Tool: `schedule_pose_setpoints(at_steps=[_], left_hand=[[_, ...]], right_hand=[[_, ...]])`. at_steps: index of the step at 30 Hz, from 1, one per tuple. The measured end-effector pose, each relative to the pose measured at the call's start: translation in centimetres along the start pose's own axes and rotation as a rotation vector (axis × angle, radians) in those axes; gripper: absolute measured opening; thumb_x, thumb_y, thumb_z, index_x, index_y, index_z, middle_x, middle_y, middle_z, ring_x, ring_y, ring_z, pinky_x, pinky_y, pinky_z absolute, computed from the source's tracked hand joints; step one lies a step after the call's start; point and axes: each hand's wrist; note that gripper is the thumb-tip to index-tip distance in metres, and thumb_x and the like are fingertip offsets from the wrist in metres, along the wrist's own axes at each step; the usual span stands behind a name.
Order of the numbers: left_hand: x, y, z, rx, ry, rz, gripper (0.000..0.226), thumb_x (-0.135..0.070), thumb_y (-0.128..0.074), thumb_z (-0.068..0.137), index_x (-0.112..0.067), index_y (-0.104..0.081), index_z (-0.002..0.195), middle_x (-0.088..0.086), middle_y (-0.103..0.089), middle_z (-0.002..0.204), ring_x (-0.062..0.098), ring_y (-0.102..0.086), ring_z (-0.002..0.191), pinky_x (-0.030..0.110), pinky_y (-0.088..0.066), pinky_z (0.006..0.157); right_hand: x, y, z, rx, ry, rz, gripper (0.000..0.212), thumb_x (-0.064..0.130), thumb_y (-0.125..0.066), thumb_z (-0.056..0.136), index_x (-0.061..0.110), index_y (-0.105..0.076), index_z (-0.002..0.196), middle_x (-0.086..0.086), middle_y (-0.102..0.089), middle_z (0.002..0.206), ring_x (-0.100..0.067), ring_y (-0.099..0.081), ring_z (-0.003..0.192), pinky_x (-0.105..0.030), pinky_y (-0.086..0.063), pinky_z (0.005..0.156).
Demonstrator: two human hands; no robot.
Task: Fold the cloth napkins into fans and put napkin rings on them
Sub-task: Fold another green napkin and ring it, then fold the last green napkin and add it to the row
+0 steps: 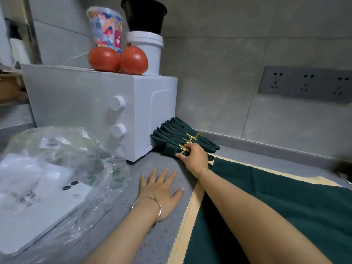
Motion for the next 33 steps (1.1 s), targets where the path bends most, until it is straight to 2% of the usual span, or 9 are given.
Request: schedule_pose_setpoints(at_steps=[6,12,17,20,22,26,29,31,33], left_hand=[[-0.1,0.3,-0.3,0.011,0.0,-0.002,0.061,-0.058,-0.013,0.097,-0.035,0.003,0.152,-0.007,0.01,0.16,0.022,0.011,0.147,0.049,0.008,0.118],[-0.2,0.6,-0.5,0.036,-0.008,-0.017,0.062,-0.06,-0.011,0.096,-0.035,0.002,0.152,-0.006,0.008,0.16,0.023,0.009,0.147,0.048,0.007,0.118],[-0.6,1.1,-1.5,0.067,-0.023,-0.075,0.065,-0.063,-0.009,0.095,-0.034,-0.001,0.152,-0.007,0.004,0.16,0.023,0.007,0.147,0.047,0.004,0.118],[-2.5,1.3,-2.9,0.046,-0.072,-0.133,0.067,-0.063,-0.013,0.095,-0.031,-0.003,0.153,-0.006,0.001,0.16,0.02,-0.001,0.148,0.044,-0.003,0.119],[-5.1,1.6,-5.1,0.025,-0.178,-0.152,0.068,-0.065,-0.02,0.094,-0.033,-0.006,0.152,-0.007,-0.001,0.16,0.018,-0.004,0.147,0.043,-0.006,0.119],[-9.8,1.2,-10.4,0.1,-0.438,-0.098,0.074,-0.07,-0.03,0.09,-0.039,-0.003,0.151,-0.01,0.004,0.16,0.014,0.006,0.147,0.042,0.003,0.119],[-13.0,0.2,-15.3,0.169,-0.567,-0.048,0.07,-0.07,-0.029,0.09,-0.044,-0.004,0.149,-0.009,0.004,0.16,0.015,0.009,0.147,0.045,0.006,0.118],[-14.6,-0.4,-17.6,0.19,-0.602,-0.01,0.069,-0.07,-0.027,0.09,-0.045,-0.002,0.149,-0.008,0.007,0.16,0.018,0.012,0.147,0.047,0.008,0.118],[-15.8,-0.8,-19.6,0.188,-0.625,0.005,0.069,-0.07,-0.025,0.09,-0.044,-0.002,0.149,-0.007,0.008,0.16,0.018,0.013,0.147,0.048,0.009,0.117]], right_hand=[[-0.2,0.5,-0.2,-0.042,0.032,-0.009,0.055,0.046,-0.068,0.081,0.02,-0.052,0.127,0.001,-0.06,0.125,-0.02,-0.054,0.116,-0.034,-0.034,0.102],[-3.6,7.5,-5.3,-0.012,0.07,0.02,0.055,0.043,-0.065,0.085,0.02,-0.048,0.132,0.004,-0.05,0.135,-0.019,-0.046,0.124,-0.038,-0.033,0.108],[-7.8,14.0,-12.5,0.04,0.016,-0.065,0.059,0.041,-0.069,0.083,0.017,-0.049,0.133,0.002,-0.048,0.138,-0.015,-0.044,0.129,-0.031,-0.03,0.111],[-9.4,16.9,-17.6,0.078,-0.035,-0.06,0.06,0.04,-0.068,0.083,0.016,-0.049,0.134,0.003,-0.047,0.14,-0.011,-0.043,0.129,-0.02,-0.028,0.109],[-10.0,19.4,-21.8,0.093,-0.074,-0.073,0.063,0.048,-0.064,0.082,0.019,-0.048,0.135,0.008,-0.046,0.139,-0.007,-0.042,0.129,-0.016,-0.027,0.106],[-10.5,23.4,-28.5,0.169,-0.114,-0.106,0.078,0.074,-0.046,0.072,0.033,-0.042,0.138,0.025,-0.038,0.138,0.003,-0.035,0.132,-0.018,-0.026,0.11],[-10.8,25.8,-33.5,0.234,-0.062,-0.179,0.089,0.093,-0.027,0.064,0.044,-0.037,0.138,0.034,-0.026,0.142,0.013,-0.02,0.135,-0.01,-0.014,0.11],[-10.5,27.0,-36.2,0.241,-0.034,-0.233,0.093,0.096,-0.018,0.058,0.049,-0.032,0.137,0.04,-0.016,0.138,0.02,-0.009,0.132,-0.001,-0.004,0.104],[-10.0,28.2,-38.6,0.228,-0.012,-0.256,0.092,0.097,-0.016,0.058,0.05,-0.032,0.136,0.042,-0.014,0.139,0.023,-0.006,0.132,0.002,-0.002,0.102]])
Point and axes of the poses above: each hand's wrist, its own z-axis towards the middle knuckle, its own y-axis out of the back of the hand, x = y × z
